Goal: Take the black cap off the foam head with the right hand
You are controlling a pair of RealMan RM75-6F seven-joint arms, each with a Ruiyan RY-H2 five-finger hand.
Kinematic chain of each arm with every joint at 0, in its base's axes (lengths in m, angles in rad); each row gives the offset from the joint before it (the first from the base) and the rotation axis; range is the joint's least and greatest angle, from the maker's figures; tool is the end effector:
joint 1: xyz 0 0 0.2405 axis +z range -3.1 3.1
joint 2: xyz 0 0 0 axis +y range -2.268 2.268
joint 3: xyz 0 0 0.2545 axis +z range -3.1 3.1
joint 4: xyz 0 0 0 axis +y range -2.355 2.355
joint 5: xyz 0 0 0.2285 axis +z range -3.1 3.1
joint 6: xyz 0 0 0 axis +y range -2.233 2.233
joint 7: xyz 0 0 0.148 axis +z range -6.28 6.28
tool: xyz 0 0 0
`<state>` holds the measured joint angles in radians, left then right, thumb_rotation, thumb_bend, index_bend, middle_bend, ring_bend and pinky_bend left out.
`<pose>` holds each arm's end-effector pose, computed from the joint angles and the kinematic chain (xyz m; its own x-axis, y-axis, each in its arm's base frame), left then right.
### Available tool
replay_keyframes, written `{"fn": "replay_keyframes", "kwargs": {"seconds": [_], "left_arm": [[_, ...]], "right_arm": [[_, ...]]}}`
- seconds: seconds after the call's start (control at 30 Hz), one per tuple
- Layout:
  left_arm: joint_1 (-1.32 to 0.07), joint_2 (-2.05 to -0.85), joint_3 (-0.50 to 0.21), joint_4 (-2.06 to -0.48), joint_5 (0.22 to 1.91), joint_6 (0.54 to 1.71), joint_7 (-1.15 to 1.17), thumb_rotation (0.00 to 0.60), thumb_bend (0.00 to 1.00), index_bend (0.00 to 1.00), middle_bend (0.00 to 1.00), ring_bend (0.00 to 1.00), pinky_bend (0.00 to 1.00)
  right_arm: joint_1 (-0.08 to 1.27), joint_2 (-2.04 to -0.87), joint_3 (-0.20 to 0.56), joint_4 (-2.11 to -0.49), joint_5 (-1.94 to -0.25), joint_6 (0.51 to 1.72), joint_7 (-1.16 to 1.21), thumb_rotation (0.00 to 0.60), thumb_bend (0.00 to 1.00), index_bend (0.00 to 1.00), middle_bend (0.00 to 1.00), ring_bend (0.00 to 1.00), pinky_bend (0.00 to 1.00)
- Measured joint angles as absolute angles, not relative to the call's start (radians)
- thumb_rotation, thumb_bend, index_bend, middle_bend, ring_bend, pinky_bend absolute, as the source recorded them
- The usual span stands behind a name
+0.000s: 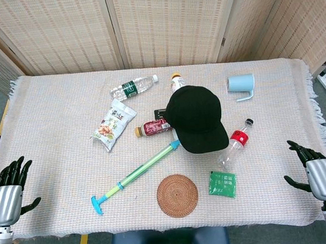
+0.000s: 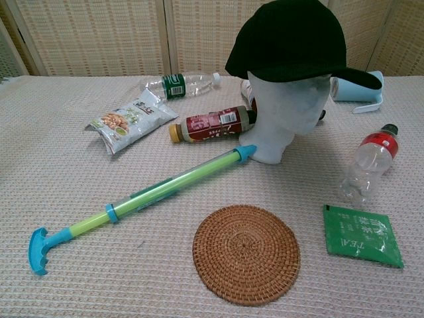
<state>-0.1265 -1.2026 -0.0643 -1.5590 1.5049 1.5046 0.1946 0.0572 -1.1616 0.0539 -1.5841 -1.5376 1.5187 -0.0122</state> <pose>-0.3081 0.2029 0.1237 0.5369 -0.0536 0.8419 0.8412 -0.0416 -0.5391 -0.3161 -0.1786 0.1333 0.3946 0.0240 0.9186 -0.9184 -0.0201 0.3950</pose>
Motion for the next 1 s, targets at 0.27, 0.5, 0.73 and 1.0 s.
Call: {"fn": "replay_keyframes", "kwargs": {"seconds": [0.27, 0.5, 0.73, 1.0], "left_arm": [[-0.127, -1.202, -0.059, -1.555, 1.499, 1.494, 0.193, 0.6, 0.13, 0.07, 0.05, 0.07, 0.17], [-0.121, -1.197, -0.056, -1.558, 1.499, 1.499, 0.183, 0.6, 0.13, 0.08, 0.05, 0.07, 0.18], [-0.123, -1.196, -0.055, -1.56, 1.507, 1.501, 0.177, 0.6, 0.13, 0.08, 0.06, 0.08, 0.18], [-0.121, -1.188, -0.053, -1.57, 1.517, 1.509, 0.171, 0.6, 0.13, 0.08, 0.06, 0.08, 0.19]], "right_arm": [[0.061, -1.168, 0.05, -1.581, -1.54, 1.508, -0.014, 0.6, 0.09, 0.15, 0.29, 0.35, 0.48], [0.067, -1.167, 0.05, -1.58, -1.557, 1.512, -0.008, 0.6, 0.09, 0.17, 0.31, 0.47, 0.61], [0.082, -1.179, 0.058, -1.571, -1.59, 1.526, 0.01, 0.6, 0.09, 0.25, 0.38, 0.64, 0.78], [0.15, -1.21, 0.092, -1.56, -1.657, 1.532, 0.035, 0.6, 0.09, 0.26, 0.39, 0.78, 0.89]]}}
